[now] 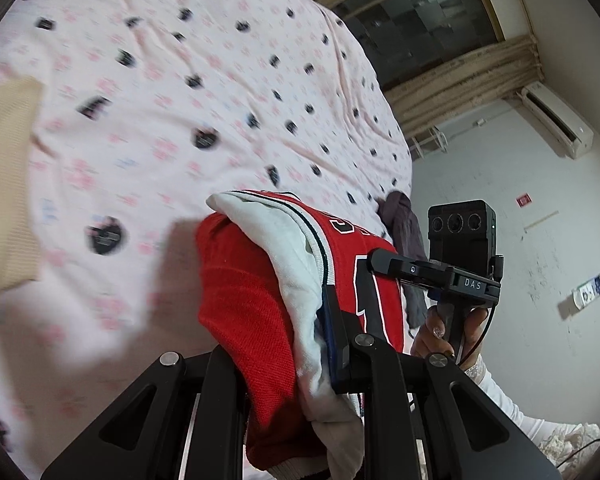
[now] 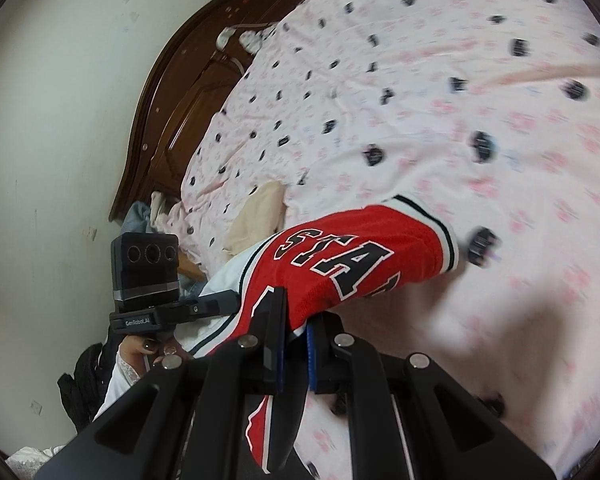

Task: Fold clothes

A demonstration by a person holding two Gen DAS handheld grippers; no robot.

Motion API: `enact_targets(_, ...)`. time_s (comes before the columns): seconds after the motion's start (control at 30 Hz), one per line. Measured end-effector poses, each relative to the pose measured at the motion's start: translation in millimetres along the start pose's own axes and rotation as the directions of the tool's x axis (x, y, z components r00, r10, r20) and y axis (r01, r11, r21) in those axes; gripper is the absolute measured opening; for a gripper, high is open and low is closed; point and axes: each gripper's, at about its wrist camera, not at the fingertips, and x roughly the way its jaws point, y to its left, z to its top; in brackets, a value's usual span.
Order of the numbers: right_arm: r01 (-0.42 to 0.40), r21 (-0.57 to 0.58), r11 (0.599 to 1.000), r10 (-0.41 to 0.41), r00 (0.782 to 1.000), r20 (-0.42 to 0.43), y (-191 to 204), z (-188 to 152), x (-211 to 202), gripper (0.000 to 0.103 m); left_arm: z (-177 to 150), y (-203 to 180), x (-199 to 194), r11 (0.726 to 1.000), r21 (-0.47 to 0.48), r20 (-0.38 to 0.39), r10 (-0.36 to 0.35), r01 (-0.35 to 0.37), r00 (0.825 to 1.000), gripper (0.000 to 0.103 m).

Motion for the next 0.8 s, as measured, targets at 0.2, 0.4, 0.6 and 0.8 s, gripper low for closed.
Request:
enact_targets(0.2, -0.032, -0.036, 0.999, 0.030, 0.998, -0.047, 26, 26, 49, 0.009, 13, 23, -42, 0.999, -0.029, 0.065, 0.045, -0.043, 0.997, 0.014)
enact_targets(0.4, -0.051, -0.082, 0.995, 0.045, 0.996, -0.082, 53, 58, 94, 0.009, 33, 39, -75, 0.996, -0.049, 0.130, 0.082, -0.076, 0.988, 0.014)
enact_targets(0.6, -0.075, -0.124, 0.989, 0.062, 0.992, -0.110, 77, 89, 133, 0.009, 51, 62, -108, 0.992, -0.060, 0.187, 0.121, -0.111, 0.975, 0.014)
enact_targets(0.8, -0.090, -0.179, 0.980, 0.067, 0.989, -0.131, 101, 119, 172, 0.009, 71, 79, -137, 0.987, -0.068, 0.251, 0.155, -0.143, 0.956, 0.014)
